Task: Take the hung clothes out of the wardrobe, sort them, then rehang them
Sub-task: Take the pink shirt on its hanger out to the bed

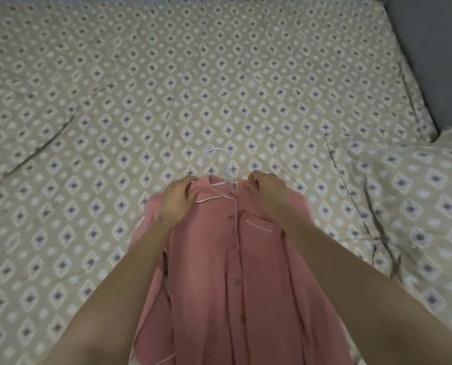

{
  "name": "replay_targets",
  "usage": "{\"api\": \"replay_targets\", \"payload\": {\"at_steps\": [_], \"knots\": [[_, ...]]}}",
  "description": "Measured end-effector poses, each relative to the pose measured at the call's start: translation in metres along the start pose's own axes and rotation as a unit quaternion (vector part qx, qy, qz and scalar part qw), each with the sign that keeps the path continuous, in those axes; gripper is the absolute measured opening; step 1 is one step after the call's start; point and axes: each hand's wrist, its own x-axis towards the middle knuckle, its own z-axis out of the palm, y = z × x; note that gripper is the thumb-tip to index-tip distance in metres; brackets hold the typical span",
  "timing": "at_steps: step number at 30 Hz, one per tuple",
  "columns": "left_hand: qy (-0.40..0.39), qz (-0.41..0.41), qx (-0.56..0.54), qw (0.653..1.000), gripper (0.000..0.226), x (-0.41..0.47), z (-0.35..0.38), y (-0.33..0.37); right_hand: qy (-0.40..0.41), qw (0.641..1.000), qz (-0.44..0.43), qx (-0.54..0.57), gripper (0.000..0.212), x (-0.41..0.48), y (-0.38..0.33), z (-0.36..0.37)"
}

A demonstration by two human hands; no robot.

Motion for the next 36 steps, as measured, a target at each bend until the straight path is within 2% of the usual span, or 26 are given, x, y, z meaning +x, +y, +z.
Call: {"api": "replay_targets", "payload": {"at_steps": [8,11,12,14,18,23,27,31,34,36], "knots": [[0.060,-0.026,0.005,0.998,0.027,0.033,0.051,-0.052,0.034,0.999,0.026,0.001,0.022,0.052,0.022,0.067],[0.102,-0.007,0.018,0.995,0.031,0.032,0.058,-0.058,0.039,0.999,0.014,-0.017,0.042,0.048,0.029,0.081],[0.101,0.008,0.032,0.994,0.030,0.029,0.058,-0.059,0.039,0.999,0.008,-0.023,0.051,0.044,0.030,0.083],[0.082,0.008,0.061,0.995,0.028,0.018,0.055,-0.058,0.025,0.999,0.002,-0.047,0.054,0.030,0.027,0.079],[0.060,-0.014,0.108,0.992,0.050,-0.019,0.033,-0.032,-0.005,0.996,-0.027,-0.086,0.058,-0.001,0.008,0.056],[0.085,-0.019,0.156,0.984,0.054,-0.071,-0.022,0.014,0.003,0.993,-0.038,-0.109,0.059,-0.044,-0.034,0.009],[0.099,-0.036,0.154,0.982,0.055,-0.124,-0.063,0.059,0.000,0.988,-0.083,-0.133,0.063,-0.095,-0.067,-0.028],[0.128,-0.090,0.133,0.979,0.060,-0.188,-0.089,0.095,-0.028,0.980,-0.126,-0.149,0.065,-0.152,-0.104,-0.061],[0.154,-0.136,0.124,0.971,0.080,-0.244,-0.100,0.116,-0.060,0.968,-0.177,-0.167,0.066,-0.192,-0.128,-0.071],[0.177,-0.163,0.124,0.963,0.084,-0.282,-0.106,0.125,-0.059,0.954,-0.226,-0.189,0.064,-0.219,-0.145,-0.074]]}}
